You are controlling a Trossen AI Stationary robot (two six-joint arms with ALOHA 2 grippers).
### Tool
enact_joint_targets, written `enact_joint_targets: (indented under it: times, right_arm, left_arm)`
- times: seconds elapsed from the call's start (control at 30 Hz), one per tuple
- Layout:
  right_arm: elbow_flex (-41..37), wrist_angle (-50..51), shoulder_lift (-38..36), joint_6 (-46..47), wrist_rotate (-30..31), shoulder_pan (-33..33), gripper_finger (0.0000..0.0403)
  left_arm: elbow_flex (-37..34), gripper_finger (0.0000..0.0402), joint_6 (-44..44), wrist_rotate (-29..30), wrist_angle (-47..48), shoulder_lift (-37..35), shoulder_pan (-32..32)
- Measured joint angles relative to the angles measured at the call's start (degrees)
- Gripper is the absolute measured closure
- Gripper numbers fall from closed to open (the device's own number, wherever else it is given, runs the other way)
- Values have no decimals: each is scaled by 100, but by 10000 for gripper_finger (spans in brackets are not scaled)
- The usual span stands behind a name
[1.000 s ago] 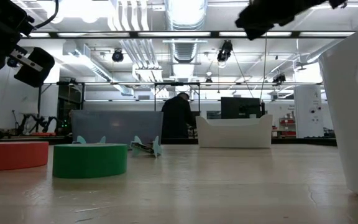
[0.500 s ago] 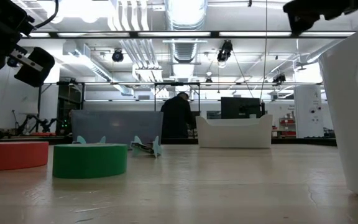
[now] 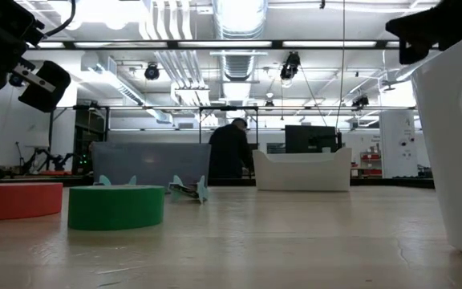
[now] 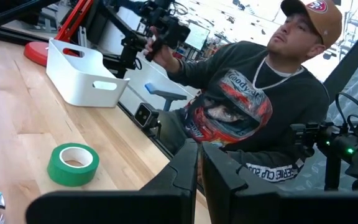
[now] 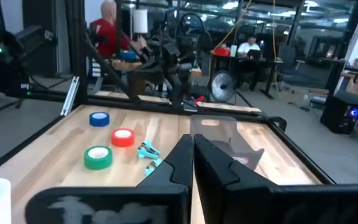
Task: Pick and place Stapler, Stapler remover, tape
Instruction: Put the orange tape into the black bin
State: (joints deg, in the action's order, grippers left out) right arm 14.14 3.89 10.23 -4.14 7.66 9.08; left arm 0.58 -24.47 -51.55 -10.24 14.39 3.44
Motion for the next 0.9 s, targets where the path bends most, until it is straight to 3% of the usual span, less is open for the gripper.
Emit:
enact_joint_targets:
  times: [0.37,0.9]
  right_arm:
    - [-726,148,-1027,-97,2,0,394]
    - [-1144,54,-550,-52,-15,0,394]
  left_arm:
    - [-1,378,2,0,1,0,0]
    - [-1,378,1,2,5,0,0]
